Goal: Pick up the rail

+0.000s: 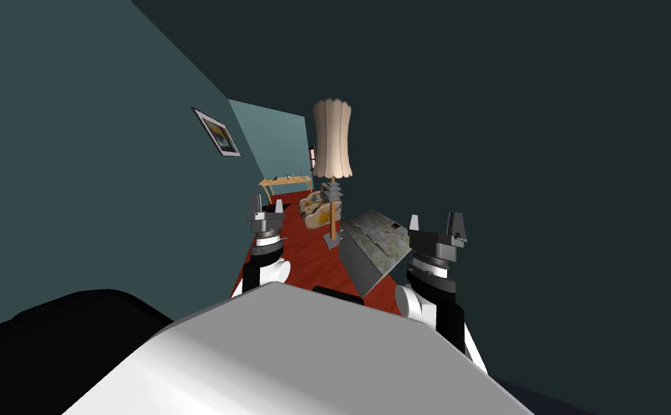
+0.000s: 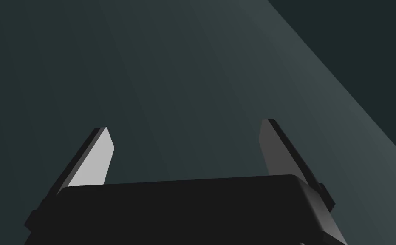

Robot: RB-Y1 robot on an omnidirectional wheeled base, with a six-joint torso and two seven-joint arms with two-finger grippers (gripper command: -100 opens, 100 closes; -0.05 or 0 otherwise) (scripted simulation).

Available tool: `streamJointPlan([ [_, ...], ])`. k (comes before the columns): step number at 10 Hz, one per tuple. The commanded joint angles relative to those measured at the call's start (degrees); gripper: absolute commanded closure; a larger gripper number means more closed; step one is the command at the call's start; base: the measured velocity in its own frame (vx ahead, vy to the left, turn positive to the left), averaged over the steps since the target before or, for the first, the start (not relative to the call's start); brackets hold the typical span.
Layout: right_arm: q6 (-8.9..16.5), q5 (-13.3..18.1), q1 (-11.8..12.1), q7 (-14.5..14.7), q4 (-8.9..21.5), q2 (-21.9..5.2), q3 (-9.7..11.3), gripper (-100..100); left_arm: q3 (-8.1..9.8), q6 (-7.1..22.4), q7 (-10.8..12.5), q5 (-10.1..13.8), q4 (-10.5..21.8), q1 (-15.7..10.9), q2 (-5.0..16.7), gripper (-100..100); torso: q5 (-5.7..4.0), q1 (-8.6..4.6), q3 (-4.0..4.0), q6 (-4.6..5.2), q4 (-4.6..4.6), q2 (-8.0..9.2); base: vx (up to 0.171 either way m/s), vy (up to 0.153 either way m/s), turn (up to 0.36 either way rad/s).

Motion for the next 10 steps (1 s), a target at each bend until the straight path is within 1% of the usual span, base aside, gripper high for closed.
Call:
streamJointPlan([
  [1,1.0,0.0,-0.7,-0.1,0.8,-2.0,-0.3,-100,0.0,0.0,0.0,0.0,0.0,0.0,0.0,0,0.0,0.0,0.0,0.0,0.0,0.0,0.008,0.002,0.056],
  [3,3.4,-0.1,-2.4,-0.5,2.6,-4.6,-1.0,-100,0.0,0.0,0.0,0.0,0.0,0.0,0.0,0,0.0,-0.01,-0.04,-0.01,-0.01,-0.06,0.02,0.001,0.088],
  [6,8.4,-0.3,-6.4,-1.5,7.0,-7.4,-2.8,-100,0.0,0.0,0.0,0.0,0.0,0.0,0.0,0,0.0,0.0,-0.11,-0.02,-0.04,-0.19,0.041,0.007,0.138],
  [7,9.3,-0.3,-6.4,-1.5,7.0,-7.4,-2.8,-100,0.0,0.0,0.0,0.0,0.0,0.0,0.0,0,0.0,0.01,-0.13,-0.02,-0.05,-0.23,0.033,0.0,0.036],
  [8,11.8,-0.4,-8.2,-2.0,8.9,-8.0,-3.5,-100,0.0,0.0,0.0,0.0,0.0,0.0,0.0,0,0.0,0.0,-0.1,0.01,-0.04,-0.17,0.012,0.011,0.064],
  [9,13.7,-0.5,-10.0,-2.5,10.3,-8.5,-4.3,-100,0.0,0.0,0.0,0.0,0.0,0.0,0.0,0,0.0,0.03,-0.07,-0.01,-0.03,-0.12,0.048,0.013,0.192],
  [10,14.6,-0.5,-10.0,-2.5,10.9,-8.5,-4.3,-100,0.0,0.0,0.0,0.0,0.0,0.0,0.0,0,0.01,0.04,-0.12,-0.03,-0.05,-0.21,0.013,0.007,0.034],
])
